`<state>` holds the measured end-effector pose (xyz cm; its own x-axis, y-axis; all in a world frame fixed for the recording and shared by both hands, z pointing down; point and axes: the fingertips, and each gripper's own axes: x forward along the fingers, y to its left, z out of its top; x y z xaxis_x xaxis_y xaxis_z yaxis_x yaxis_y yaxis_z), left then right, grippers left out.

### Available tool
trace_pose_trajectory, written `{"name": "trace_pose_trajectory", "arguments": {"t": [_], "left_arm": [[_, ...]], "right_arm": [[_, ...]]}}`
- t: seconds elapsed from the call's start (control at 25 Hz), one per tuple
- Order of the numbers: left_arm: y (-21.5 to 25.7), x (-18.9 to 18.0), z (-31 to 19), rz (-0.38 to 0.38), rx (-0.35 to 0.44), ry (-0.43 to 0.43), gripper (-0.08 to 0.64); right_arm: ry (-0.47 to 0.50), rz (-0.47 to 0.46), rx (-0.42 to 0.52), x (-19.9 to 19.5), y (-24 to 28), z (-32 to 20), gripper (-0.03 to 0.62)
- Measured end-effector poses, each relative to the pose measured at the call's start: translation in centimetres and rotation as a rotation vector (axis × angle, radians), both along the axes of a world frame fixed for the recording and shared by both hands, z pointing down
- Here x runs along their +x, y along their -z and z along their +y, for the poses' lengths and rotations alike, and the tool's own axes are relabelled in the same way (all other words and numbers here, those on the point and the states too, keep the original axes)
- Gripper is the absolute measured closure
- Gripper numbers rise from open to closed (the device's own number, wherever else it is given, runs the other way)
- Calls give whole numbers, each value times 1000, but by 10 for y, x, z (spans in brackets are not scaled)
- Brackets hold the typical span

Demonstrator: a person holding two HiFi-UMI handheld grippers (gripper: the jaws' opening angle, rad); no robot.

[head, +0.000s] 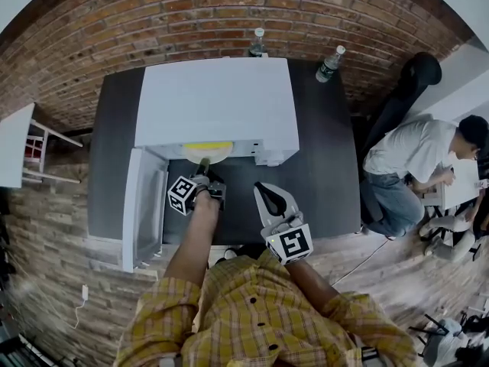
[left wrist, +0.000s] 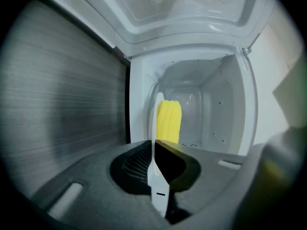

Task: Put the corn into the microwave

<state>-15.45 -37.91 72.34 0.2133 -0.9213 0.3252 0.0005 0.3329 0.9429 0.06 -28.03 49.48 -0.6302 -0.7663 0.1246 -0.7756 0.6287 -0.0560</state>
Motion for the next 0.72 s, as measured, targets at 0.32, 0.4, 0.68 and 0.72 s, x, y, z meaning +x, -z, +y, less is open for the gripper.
{"name": "trace_pose_trajectory", "arguments": {"t": [0.32, 0.4, 0.68, 0.72], "left_arm": [[-1, -3, -16, -4, -24, 8, 541], [-2, -4, -19, -12, -33, 6, 541], [-4, -5, -20, -24, -49, -14, 538], [-4, -5, -20, -28, -53, -18, 537]], "right_arm": [[0, -7, -1, 4, 1, -5, 597], [-2, -5, -8, 5, -2, -6, 597], [5, -3, -21, 5, -4, -9, 597], [9, -3, -21, 3, -5, -8, 596]]}}
